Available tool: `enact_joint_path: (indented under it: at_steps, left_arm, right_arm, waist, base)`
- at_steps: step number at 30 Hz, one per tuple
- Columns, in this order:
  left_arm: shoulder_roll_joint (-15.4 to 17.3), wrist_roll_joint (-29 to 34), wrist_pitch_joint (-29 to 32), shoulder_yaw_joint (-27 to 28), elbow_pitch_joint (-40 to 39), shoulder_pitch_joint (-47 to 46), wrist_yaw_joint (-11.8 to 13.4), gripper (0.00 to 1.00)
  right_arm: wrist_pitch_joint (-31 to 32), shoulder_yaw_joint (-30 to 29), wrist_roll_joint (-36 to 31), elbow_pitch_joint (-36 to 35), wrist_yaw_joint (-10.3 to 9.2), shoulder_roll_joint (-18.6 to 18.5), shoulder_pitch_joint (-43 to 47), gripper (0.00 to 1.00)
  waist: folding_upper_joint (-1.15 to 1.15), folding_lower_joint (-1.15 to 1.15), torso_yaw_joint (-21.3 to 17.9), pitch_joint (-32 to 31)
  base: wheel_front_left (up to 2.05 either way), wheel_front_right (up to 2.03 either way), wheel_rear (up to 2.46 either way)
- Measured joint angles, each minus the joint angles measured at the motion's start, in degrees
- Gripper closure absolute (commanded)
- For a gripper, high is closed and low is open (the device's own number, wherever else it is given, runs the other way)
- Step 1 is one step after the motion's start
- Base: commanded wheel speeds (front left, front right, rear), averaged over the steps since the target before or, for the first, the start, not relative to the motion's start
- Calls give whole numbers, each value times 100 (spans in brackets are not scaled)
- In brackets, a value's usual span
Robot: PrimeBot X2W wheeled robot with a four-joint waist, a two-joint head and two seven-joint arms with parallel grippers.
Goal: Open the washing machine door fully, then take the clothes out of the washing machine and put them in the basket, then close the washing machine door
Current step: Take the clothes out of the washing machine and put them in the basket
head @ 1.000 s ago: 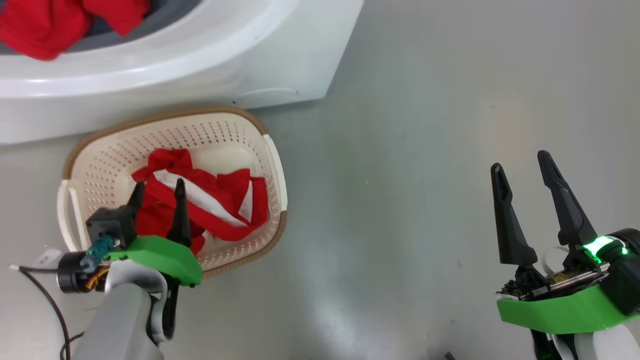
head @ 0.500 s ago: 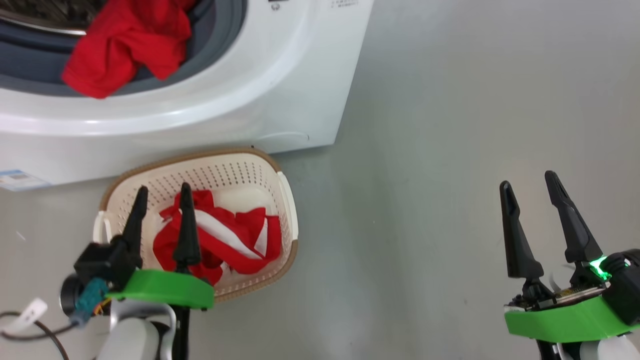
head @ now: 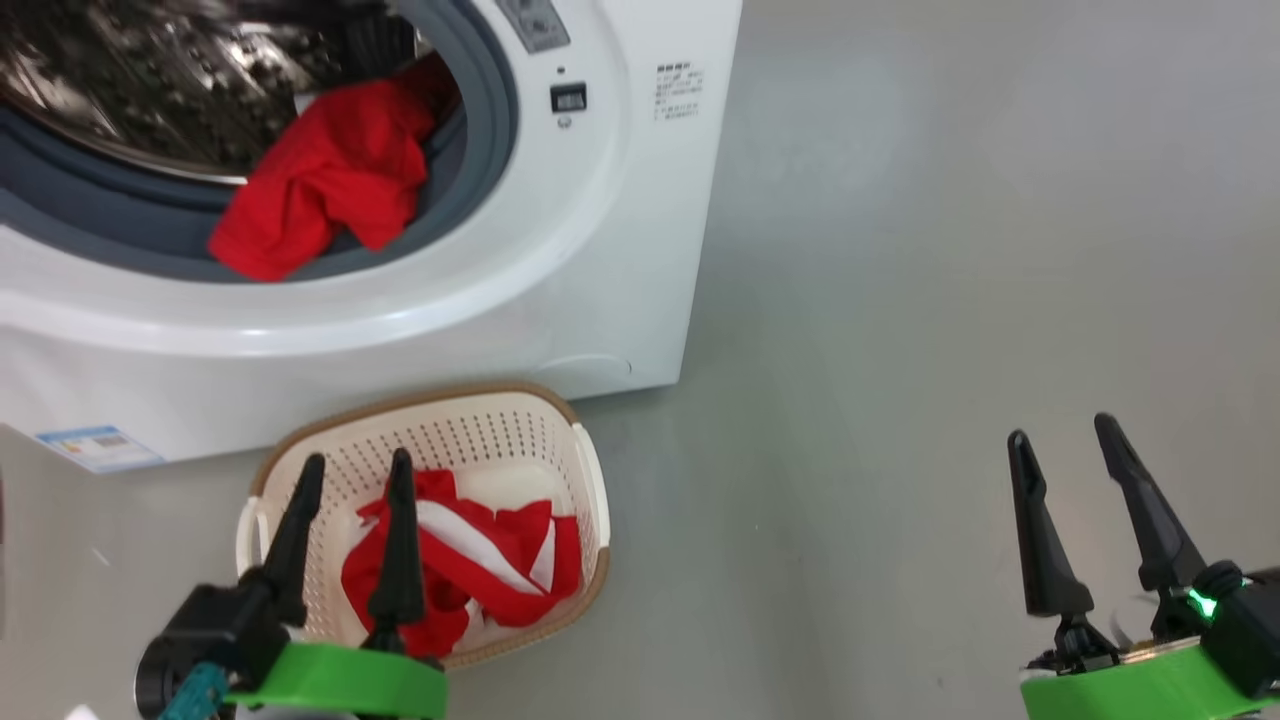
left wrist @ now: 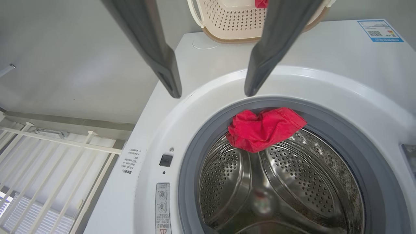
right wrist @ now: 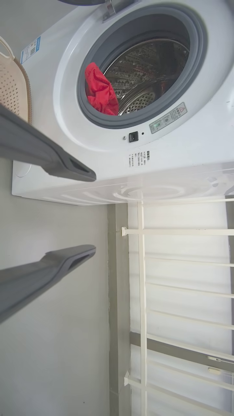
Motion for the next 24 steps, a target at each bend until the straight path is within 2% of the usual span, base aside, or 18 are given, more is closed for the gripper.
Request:
enact_joint_path:
  at_steps: [9, 24]
  left_arm:
    - [77, 12, 5, -31, -521, 605, 93, 0]
    - [346, 338, 259, -147, -1296, 1367, 450, 0]
  right_arm:
    - [0, -51, -97, 13, 0, 7, 403, 0]
    - [9, -245, -140, -285, 0, 20, 1021, 0]
  waist:
    - [0, 0, -19, -514]
    - [0, 0, -149, -1061]
  base:
    - [0, 0, 0]
    - [0, 0, 0]
